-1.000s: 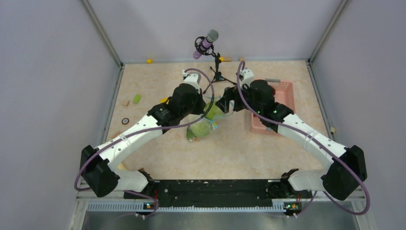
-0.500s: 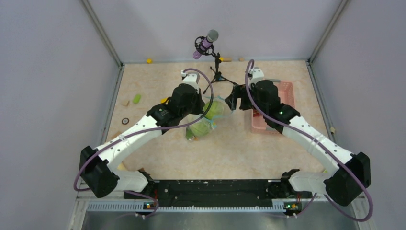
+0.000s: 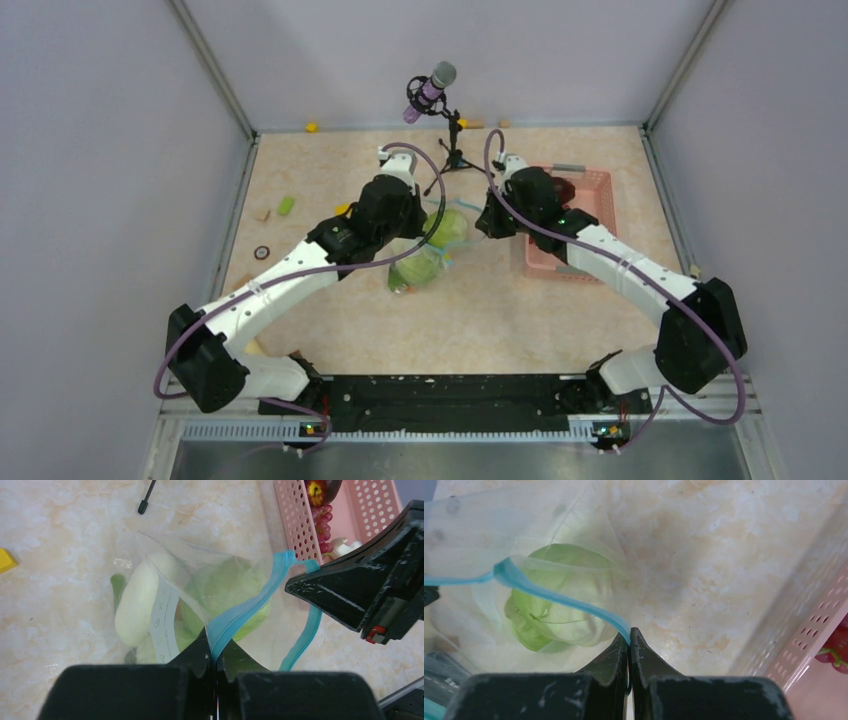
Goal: Place the food in the zip-top bag and seal the zipper
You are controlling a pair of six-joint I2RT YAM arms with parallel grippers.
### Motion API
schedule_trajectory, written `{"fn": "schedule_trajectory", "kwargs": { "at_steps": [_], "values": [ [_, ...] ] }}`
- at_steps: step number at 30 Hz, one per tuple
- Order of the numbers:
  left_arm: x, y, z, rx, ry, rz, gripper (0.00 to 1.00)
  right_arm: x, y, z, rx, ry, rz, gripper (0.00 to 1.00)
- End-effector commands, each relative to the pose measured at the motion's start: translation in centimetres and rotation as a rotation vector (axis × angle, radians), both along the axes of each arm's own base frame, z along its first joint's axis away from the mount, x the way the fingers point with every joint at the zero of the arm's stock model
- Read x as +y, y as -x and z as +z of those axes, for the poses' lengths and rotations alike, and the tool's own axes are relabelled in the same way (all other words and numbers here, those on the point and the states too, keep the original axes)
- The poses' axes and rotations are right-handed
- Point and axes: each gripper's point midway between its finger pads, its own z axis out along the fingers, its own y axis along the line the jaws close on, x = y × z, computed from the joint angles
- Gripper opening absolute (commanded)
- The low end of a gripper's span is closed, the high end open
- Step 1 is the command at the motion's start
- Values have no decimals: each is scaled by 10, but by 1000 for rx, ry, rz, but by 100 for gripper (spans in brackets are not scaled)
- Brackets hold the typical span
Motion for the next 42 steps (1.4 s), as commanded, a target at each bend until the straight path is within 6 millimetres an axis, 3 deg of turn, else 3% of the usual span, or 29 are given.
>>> {"fn": "schedule_trajectory", "kwargs": {
  "at_steps": [1, 5, 9, 17, 23, 28, 32, 35, 38, 42],
  "values": [
    [4, -12, 39, -101, 57, 46, 0, 9, -14, 90, -208, -104, 38, 0],
    [9, -12, 48, -115, 24, 46, 0, 16, -2, 137, -285, -164, 120, 0],
    [18, -12, 55, -141, 8, 68, 0, 20, 12, 159, -315, -215, 174, 0],
    [20, -12, 46, -101, -26, 84, 0, 24, 15, 153, -278, -207, 210, 0],
    [13, -7, 51, -110, 8, 35, 0, 22, 13, 133, -250, -173, 197, 3],
    [7, -8, 51, -107, 31, 23, 0, 6, 1, 122, -260, -128, 104, 23],
    [2, -12, 46, -83, 43, 40, 0, 1, 3, 144, -353, -206, 96, 58],
    [-2, -14, 39, -61, 31, 34, 0, -7, 8, 151, -405, -224, 71, 78],
    [-5, -14, 29, -32, 11, 21, 0, -33, 5, 149, -403, -180, -62, 97],
    [-6, -15, 17, 3, -23, 16, 0, -85, 0, 138, -377, -96, -287, 99]
  ]
}}
